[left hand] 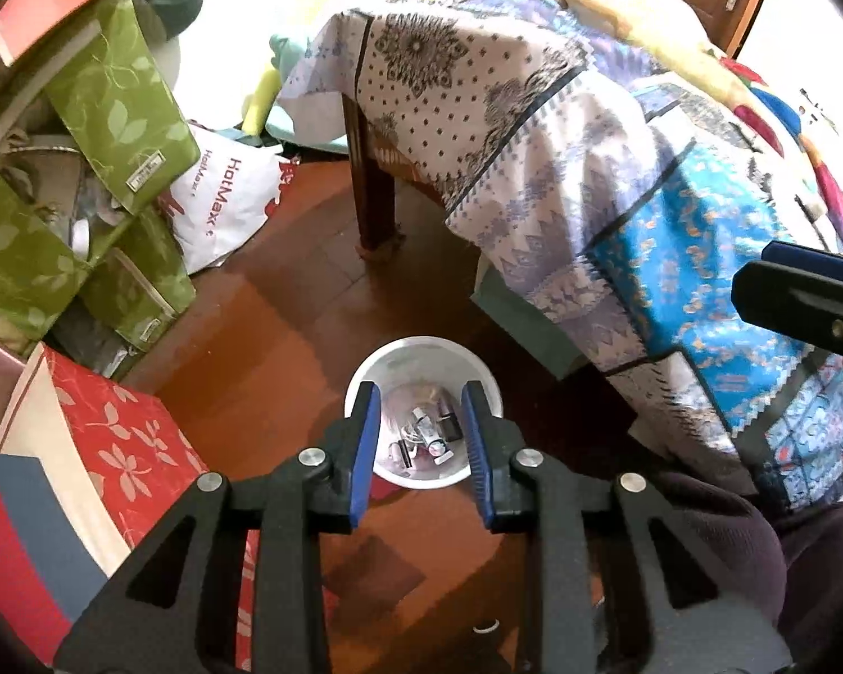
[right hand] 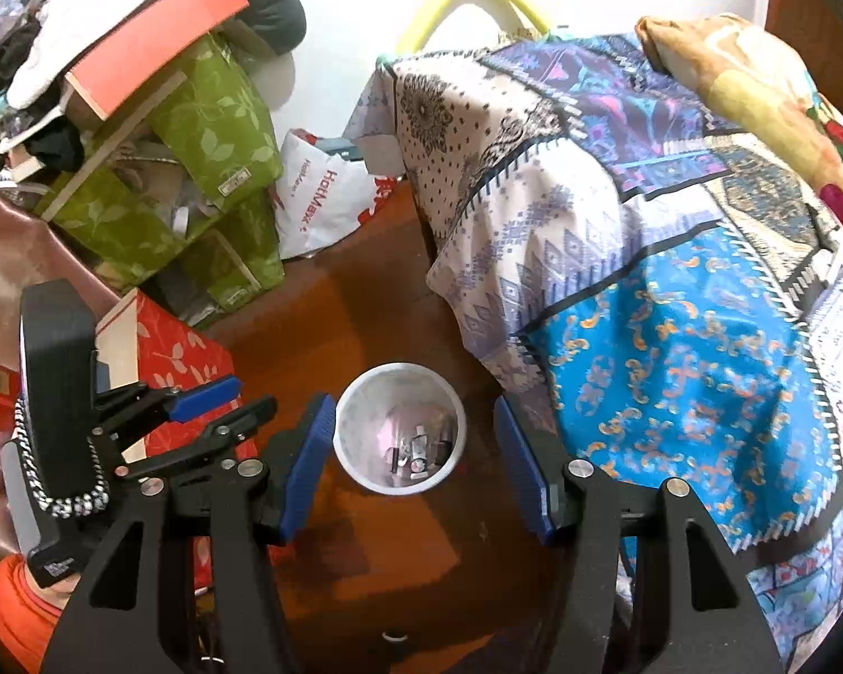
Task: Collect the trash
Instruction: 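Move both open tools back over the bed items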
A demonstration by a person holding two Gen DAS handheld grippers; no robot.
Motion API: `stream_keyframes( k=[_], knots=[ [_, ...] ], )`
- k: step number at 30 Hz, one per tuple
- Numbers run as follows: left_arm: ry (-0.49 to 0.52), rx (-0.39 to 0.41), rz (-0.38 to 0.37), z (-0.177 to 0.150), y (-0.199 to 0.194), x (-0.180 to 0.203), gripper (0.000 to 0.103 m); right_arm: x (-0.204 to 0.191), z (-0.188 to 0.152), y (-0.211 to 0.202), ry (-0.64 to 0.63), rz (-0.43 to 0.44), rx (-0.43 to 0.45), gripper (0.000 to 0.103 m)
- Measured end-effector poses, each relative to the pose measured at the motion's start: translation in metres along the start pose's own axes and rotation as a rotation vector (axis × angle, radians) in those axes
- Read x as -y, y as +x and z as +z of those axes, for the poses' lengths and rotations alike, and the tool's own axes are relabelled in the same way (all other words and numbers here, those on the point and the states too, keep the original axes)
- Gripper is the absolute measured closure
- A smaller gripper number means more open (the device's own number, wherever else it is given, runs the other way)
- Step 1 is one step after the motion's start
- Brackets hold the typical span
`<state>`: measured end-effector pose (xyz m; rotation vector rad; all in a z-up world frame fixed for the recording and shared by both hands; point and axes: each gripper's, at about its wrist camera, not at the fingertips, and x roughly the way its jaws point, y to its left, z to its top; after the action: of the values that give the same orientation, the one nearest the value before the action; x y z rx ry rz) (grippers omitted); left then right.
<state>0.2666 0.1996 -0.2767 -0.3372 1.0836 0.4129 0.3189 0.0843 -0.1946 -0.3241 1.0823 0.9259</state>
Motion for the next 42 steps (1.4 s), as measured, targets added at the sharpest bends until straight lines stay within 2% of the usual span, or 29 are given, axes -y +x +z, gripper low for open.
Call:
stream_keyframes(
  k=[9,14,20,28,34,42],
  knots=[
    [0.047,0.111,0.004,-0.002,-0.067,0.035,0.067,0.010,-0.018,-0.065,0.000,-0.022,0.110,0.048],
    [0.085,0.172,-0.026,0.003,-0.099,0.070,0.064,0.025,-0.028,-0.099,0.010,-0.057,0.174,0.048],
    [0.145,0.216,-0.075,0.014,-0.119,0.129,0.062,0.066,-0.042,-0.140,0.064,-0.110,0.247,0.048],
    [0.222,0.226,-0.151,0.033,-0.114,0.213,0.053,0.149,-0.068,-0.180,0.191,-0.211,0.294,0.048],
    [0.281,0.219,-0.207,0.047,-0.097,0.280,0.052,0.219,-0.092,-0.206,0.315,-0.279,0.313,0.048],
    [0.397,0.197,-0.234,0.068,-0.064,0.350,0.052,0.298,-0.108,-0.200,0.422,-0.351,0.273,0.048]
  ],
)
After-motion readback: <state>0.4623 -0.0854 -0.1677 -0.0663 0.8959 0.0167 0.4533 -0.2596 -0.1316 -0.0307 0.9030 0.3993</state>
